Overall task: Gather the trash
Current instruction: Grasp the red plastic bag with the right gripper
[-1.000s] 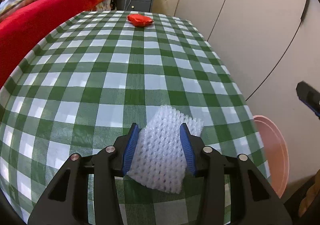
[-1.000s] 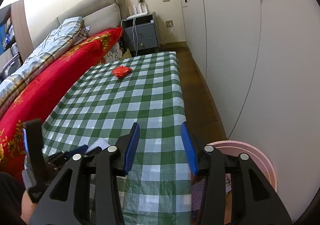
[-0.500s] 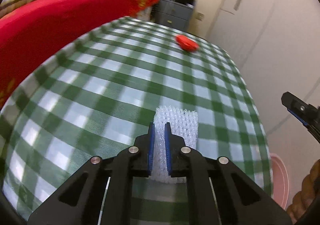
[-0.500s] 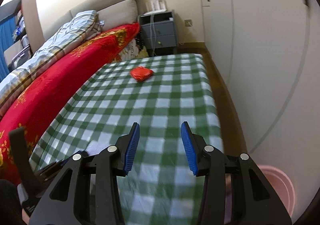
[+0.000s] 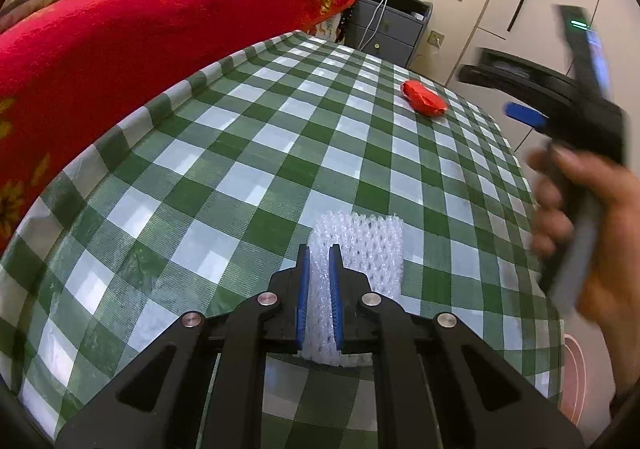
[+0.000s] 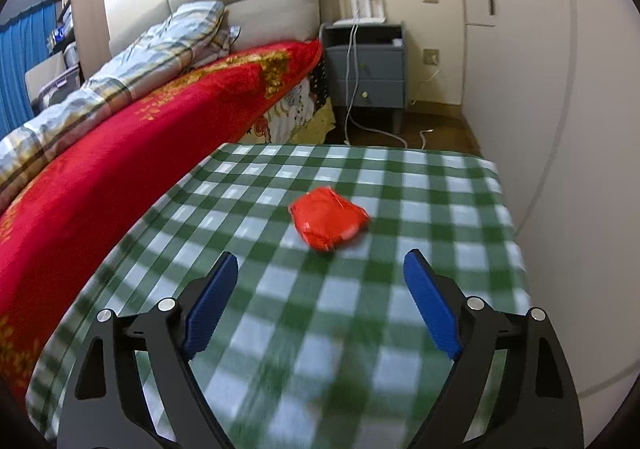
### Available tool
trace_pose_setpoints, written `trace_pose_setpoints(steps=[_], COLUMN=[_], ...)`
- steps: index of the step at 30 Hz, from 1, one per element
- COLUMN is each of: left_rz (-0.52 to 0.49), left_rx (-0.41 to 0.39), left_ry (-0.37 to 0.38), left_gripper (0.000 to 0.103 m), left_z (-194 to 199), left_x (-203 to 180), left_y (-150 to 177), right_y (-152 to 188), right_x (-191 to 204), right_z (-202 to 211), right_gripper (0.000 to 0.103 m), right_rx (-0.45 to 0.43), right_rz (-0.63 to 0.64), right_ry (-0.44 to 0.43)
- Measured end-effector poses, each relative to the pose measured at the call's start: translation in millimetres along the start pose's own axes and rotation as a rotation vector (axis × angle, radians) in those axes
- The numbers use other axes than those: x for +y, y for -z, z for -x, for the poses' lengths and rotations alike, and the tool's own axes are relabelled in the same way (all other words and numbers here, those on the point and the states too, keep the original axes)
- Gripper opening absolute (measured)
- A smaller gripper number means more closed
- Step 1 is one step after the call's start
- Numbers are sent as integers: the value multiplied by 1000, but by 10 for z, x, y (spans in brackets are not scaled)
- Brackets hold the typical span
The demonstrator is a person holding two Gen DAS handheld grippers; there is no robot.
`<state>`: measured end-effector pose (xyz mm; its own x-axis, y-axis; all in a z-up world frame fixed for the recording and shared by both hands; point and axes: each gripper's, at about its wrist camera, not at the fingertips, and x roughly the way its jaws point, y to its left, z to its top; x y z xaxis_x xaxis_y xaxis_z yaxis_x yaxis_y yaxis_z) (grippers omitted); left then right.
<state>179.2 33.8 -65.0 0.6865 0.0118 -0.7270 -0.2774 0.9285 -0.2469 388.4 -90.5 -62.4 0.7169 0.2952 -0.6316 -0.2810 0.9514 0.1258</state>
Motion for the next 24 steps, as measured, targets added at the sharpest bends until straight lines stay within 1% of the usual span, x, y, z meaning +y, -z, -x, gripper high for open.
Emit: trace_pose_setpoints(steps=[4, 6, 10, 11, 12, 13, 18, 22, 23, 24], left_rz=[6, 7, 13, 14, 15, 15, 21, 29, 32, 35], left_rx=[6, 7, 12, 14, 15, 15, 18, 14, 13, 10], left_ry=[-1, 0, 4, 5, 6, 8, 19, 33, 39, 45], left_gripper=[10, 10, 10, 10, 10, 10, 10, 10, 10, 10], left_z=[-12, -15, -10, -15, -15, -14, -4, 37, 50, 66], left_x=[24, 27, 34, 36, 34, 29, 26, 24, 22, 21], left_y=[4, 3, 3, -1, -2, -3, -21, -25, -26, -28], right_y=[-149, -183, -208, -216, -212, -204, -138, -6, 33, 73], right_x=[1, -8, -14, -3, 15, 29, 63, 64, 64, 59], right_z=[-531, -737, -966, -1008, -1038, -1054, -872, -547, -444, -340], right_gripper=[85, 85, 85, 81, 72, 66, 61, 58, 52, 52], right_rx=[66, 99, 150, 160, 174, 183, 167, 149, 146, 144], right_rz=[-10, -12, -7, 3, 20, 34, 73, 78, 81, 79], right_ry=[2, 19, 29, 36, 48, 52, 42, 45, 45, 45])
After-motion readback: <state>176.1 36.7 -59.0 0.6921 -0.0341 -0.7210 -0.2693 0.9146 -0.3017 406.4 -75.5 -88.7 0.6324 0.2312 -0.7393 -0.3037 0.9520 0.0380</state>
